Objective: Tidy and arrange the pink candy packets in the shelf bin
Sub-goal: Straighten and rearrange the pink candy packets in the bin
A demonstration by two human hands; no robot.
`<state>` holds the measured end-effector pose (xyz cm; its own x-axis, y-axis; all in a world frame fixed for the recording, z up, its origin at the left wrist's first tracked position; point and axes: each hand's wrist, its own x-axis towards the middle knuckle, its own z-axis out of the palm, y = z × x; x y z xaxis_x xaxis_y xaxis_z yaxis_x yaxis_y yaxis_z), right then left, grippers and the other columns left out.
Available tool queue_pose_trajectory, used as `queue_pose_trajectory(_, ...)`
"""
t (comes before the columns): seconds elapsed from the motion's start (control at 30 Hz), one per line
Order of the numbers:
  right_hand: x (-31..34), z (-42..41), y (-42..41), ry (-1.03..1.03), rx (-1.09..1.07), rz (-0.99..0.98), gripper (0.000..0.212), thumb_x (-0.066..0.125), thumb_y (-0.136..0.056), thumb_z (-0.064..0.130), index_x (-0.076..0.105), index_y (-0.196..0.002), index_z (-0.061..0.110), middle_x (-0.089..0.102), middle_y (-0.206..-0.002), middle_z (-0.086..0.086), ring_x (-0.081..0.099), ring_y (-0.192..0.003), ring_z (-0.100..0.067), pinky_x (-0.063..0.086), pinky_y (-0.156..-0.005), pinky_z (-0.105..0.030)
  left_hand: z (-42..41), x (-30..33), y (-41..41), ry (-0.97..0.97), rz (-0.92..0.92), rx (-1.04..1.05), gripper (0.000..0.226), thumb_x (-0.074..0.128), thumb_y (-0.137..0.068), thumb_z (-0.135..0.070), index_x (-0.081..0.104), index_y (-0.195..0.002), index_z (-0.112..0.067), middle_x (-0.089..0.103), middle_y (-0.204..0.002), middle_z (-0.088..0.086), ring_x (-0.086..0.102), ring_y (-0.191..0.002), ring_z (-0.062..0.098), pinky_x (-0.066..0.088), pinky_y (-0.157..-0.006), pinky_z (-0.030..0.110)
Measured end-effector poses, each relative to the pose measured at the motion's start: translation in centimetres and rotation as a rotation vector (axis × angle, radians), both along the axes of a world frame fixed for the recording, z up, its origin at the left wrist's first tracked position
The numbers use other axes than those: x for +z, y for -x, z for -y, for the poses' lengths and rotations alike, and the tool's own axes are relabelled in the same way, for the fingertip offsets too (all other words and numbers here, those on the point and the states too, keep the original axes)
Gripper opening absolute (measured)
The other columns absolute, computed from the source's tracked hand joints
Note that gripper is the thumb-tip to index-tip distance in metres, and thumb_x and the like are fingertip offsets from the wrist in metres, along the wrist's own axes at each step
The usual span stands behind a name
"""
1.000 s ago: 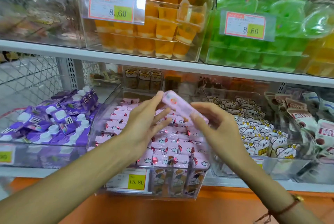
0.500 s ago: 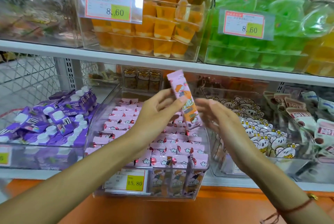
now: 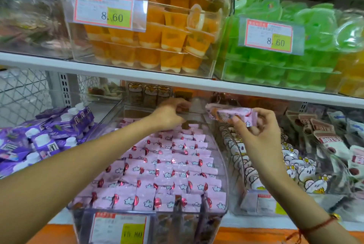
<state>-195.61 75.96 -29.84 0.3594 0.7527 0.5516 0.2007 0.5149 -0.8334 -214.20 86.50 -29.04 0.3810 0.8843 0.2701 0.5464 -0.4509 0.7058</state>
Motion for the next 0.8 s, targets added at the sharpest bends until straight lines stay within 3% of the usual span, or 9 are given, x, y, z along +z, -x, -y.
queue_pose_trajectory(0.17, -0.7, -2.1, -0.6, 0.049, -0.036, 0.083, 0.029, 0.067, -0.085, 0.007, 0.048, -0.107, 0.001, 0.059, -0.078, 0.003, 0.043, -0.04, 0.005, 0.036, -0.042, -0.006, -4.4, -2.3, -3.0, 0.013, -0.247, 0.066, 0.031, 0.06, -0.091, -0.021, 0.057, -0.122, -0.021, 0.058, -0.122, -0.002, 0.057, -0.106, 0.016, 0.048, -0.091, 0.029)
queue_pose_trajectory(0.3, -0.8, -2.6, -0.9, 0.069, -0.024, 0.087, 0.029, 0.065, -0.086, 0.006, 0.047, -0.107, -0.003, 0.058, -0.071, 0.003, 0.042, -0.037, 0.005, 0.035, -0.039, -0.009, -5.4, -3.7, -3.6, -0.138, -0.507, 0.089, 0.021, 0.06, -0.091, -0.018, 0.063, -0.111, -0.018, 0.062, -0.116, 0.001, 0.058, -0.106, 0.019, 0.049, -0.093, 0.033)
queue_pose_trajectory(0.4, -0.7, -2.7, -0.9, 0.08, -0.037, 0.082, 0.03, 0.066, -0.086, 0.007, 0.045, -0.106, -0.001, 0.059, -0.075, 0.003, 0.044, -0.037, 0.005, 0.037, -0.039, -0.009, -4.9, -3.7, -3.2, -0.147, -0.505, 0.083, 0.016, 0.059, -0.091, -0.018, 0.062, -0.106, -0.019, 0.06, -0.111, 0.0, 0.058, -0.103, 0.019, 0.05, -0.092, 0.035)
queue_pose_trajectory(0.5, -0.7, -3.2, -0.5, 0.07, -0.078, 0.159, 0.025, 0.068, -0.085, 0.01, 0.045, -0.094, 0.007, 0.05, -0.061, 0.011, 0.041, -0.035, 0.004, 0.029, -0.036, -0.008, -4.4, -2.8, -1.9, -0.184, -0.423, 0.098, 0.006, 0.053, -0.094, -0.023, 0.057, -0.098, -0.02, 0.06, -0.095, -0.002, 0.058, -0.082, 0.014, 0.048, -0.072, 0.027)
queue_pose_trajectory(0.57, -0.7, -4.0, -0.1, 0.068, -0.106, 0.241, 0.026, 0.07, -0.084, 0.012, 0.044, -0.087, 0.016, 0.048, -0.054, 0.016, 0.042, -0.037, 0.003, 0.028, -0.038, -0.008, -4.1, -2.1, -0.7, -0.224, -0.387, 0.102, 0.008, 0.05, -0.096, -0.027, 0.054, -0.094, -0.021, 0.059, -0.088, -0.004, 0.056, -0.075, 0.013, 0.043, -0.067, 0.026)
queue_pose_trajectory(0.7, -0.3, -5.9, 0.8, 0.049, -0.156, 0.505, 0.028, 0.074, -0.08, 0.014, 0.052, -0.095, 0.024, 0.057, -0.079, 0.017, 0.051, -0.066, 0.007, 0.034, -0.055, 0.0, -3.5, -1.6, 0.6, -0.258, -0.398, 0.088, 0.006, 0.049, -0.097, -0.025, 0.054, -0.094, -0.024, 0.06, -0.091, -0.004, 0.058, -0.082, 0.017, 0.047, -0.07, 0.031)
queue_pose_trajectory(0.8, 0.0, -7.8, 1.0, 0.12, -0.108, 0.793, 0.03, 0.072, -0.081, 0.014, 0.058, -0.107, 0.02, 0.063, -0.096, 0.008, 0.06, -0.074, -0.009, 0.046, -0.062, -0.011, -3.2, -2.2, 0.1, -0.267, -0.42, 0.131, 0.008, 0.048, -0.097, -0.024, 0.056, -0.096, -0.025, 0.062, -0.087, -0.004, 0.061, -0.078, 0.017, 0.05, -0.067, 0.03)
